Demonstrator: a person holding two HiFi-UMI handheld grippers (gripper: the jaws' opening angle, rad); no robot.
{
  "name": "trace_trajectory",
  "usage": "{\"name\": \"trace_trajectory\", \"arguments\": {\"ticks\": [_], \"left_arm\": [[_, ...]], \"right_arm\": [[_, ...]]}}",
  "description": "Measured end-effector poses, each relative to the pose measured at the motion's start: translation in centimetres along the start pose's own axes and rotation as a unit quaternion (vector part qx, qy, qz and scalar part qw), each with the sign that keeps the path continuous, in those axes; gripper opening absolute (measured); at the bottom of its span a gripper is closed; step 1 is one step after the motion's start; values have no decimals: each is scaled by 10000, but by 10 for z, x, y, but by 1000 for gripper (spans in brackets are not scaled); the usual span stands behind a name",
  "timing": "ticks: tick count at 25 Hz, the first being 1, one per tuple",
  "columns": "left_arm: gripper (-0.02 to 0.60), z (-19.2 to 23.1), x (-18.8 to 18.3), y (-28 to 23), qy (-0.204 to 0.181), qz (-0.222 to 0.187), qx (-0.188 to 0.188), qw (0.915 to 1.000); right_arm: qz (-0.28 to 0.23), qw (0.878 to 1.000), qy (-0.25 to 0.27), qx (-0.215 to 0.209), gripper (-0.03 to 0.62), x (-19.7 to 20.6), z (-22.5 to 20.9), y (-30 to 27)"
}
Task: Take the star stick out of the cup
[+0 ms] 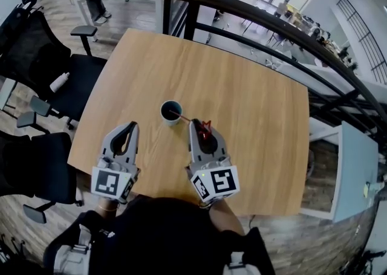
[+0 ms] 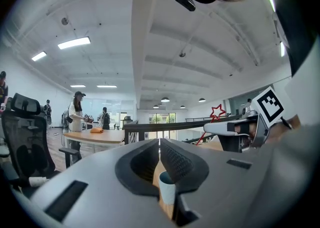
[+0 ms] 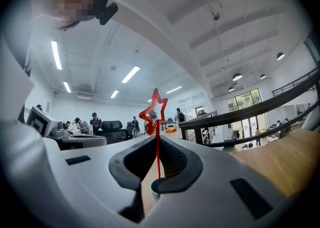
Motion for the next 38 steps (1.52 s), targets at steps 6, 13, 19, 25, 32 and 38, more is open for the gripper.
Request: {"name": "trace_trajectory", "arguments": {"ticks": [6,13,19,25,32,38], "left_arm": [[21,-17,-12,15,46,-113,-84,9999],[21,-42,-18,26,-57,-133,-10,9999],[21,-63,-22,32,-81,-164,156,9997],[21,-73,-24,39,-135,-113,161,9997],[21,-72,-19,46,-172,-30,140,9997],[21,-71,-21,47,-147,-42,103,9998]], "right_arm": [[-61,9999,17,-138,29,-21,9,25],[-132,9995,124,-249,29,-34,16,52],[-194,9993,120,-294,29,-39,17,68],[-212,9992,134,-305,29,-44,20,78],[-218,9993,70,-289,29,-40,21,83],[-202,9994,9,-281,29,-40,21,84]]}}
Point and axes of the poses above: the fingertips, and each gripper's own axes: y backward along the fingers, z to its left, x out of its underside, the point moved 1 cm from there along y, backward along the fingers, and after that the axes turned 13 degrees about -x, right-handed, at the moved point
